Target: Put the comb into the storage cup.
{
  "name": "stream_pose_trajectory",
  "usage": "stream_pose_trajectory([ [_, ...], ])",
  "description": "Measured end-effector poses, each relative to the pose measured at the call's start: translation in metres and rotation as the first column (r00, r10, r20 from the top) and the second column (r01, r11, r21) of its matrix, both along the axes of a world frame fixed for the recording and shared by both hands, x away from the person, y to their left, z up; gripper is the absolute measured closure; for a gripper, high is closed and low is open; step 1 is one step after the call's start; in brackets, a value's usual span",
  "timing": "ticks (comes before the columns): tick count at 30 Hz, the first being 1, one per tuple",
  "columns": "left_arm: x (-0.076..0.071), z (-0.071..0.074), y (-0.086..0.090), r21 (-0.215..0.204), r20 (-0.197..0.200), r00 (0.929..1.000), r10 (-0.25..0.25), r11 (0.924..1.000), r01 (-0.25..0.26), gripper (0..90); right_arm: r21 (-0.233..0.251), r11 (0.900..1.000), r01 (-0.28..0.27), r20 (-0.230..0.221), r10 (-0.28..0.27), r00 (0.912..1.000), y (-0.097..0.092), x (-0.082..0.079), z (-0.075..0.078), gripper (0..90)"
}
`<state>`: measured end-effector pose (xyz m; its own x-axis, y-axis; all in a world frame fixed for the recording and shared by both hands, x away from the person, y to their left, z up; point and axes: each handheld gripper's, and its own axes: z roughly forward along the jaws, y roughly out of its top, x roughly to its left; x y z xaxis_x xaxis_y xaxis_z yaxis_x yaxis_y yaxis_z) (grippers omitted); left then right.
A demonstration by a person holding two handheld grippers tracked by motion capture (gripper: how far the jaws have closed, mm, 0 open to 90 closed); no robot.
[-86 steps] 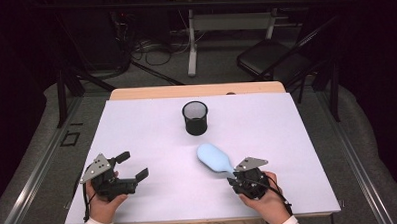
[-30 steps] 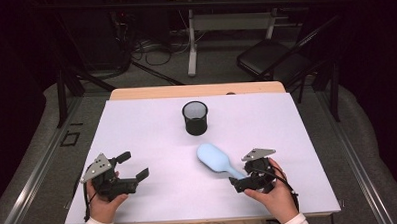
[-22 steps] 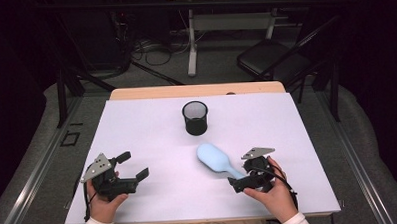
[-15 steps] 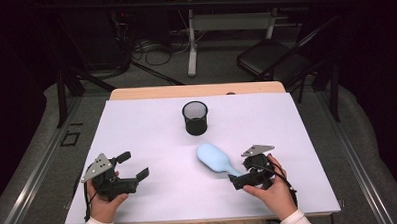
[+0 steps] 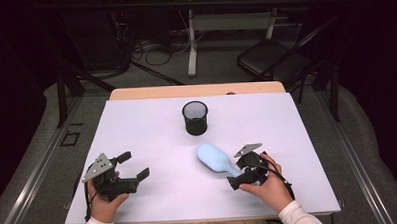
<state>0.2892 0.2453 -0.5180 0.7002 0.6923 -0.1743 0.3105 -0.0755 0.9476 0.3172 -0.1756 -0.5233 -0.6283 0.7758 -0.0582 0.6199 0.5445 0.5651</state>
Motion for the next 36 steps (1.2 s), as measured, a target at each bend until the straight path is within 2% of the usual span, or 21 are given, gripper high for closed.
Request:
stream_pose_trajectory([
  [4, 0.000, 0.000, 0.000, 0.001, -0.001, 1.0000, -0.001, 1.0000, 0.001, 3.6, -0.021, 0.9998, -0.004, -0.016, 0.004, 0.9999, 0.003, 0.003, 0.000, 0.0],
  [6, 0.000, 0.000, 0.000, 0.001, -0.001, 1.0000, -0.002, 1.0000, 0.002, 3.6, -0.015, 0.9999, -0.006, -0.014, 0.005, 0.9999, 0.004, 0.005, -0.002, 0.0],
  [8, 0.000, 0.000, 0.000, 0.002, -0.001, 1.0000, -0.003, 1.0000, 0.003, 3.6, -0.037, 0.9992, -0.011, -0.047, 0.009, 0.9988, 0.005, 0.007, -0.001, 1.1],
  [13, 0.000, 0.000, -0.001, 0.004, -0.002, 1.0000, -0.003, 1.0000, 0.003, 3.6, -0.057, 0.9979, -0.033, -0.074, 0.029, 0.9968, 0.008, 0.011, -0.004, 2.4],
  [17, 0.000, 0.000, 0.000, 0.003, -0.002, 1.0000, -0.003, 1.0000, 0.003, 3.6, -0.041, 0.9988, -0.026, -0.078, 0.022, 0.9967, 0.009, 0.012, -0.006, 3.3],
  [19, 0.001, 0.000, 0.000, 0.003, -0.002, 1.0000, -0.003, 1.0000, 0.003, 3.6, -0.054, 0.9980, -0.034, -0.093, 0.029, 0.9953, 0.008, 0.013, -0.006, 4.7],
  [23, 0.001, -0.001, -0.001, 0.003, -0.002, 1.0000, -0.004, 1.0000, 0.004, 3.6, -0.051, 0.9982, -0.032, -0.096, 0.027, 0.9950, 0.009, 0.014, -0.006, 7.1],
  [27, 0.001, -0.001, -0.001, 0.005, -0.002, 1.0000, -0.005, 1.0000, 0.005, 3.6, -0.048, 0.9978, -0.047, -0.084, 0.043, 0.9955, 0.008, 0.015, -0.006, 14.5],
  [33, 0.001, -0.001, -0.001, 0.006, -0.002, 1.0000, -0.005, 1.0000, 0.005, 3.6, -0.052, 0.9967, -0.063, -0.087, 0.058, 0.9945, 0.010, 0.016, -0.008, 16.2],
  [36, 0.001, -0.001, -0.001, 0.005, -0.003, 1.0000, -0.006, 1.0000, 0.006, 3.6, -0.052, 0.9962, -0.070, -0.080, 0.065, 0.9946, 0.012, 0.017, -0.009, 20.7],
])
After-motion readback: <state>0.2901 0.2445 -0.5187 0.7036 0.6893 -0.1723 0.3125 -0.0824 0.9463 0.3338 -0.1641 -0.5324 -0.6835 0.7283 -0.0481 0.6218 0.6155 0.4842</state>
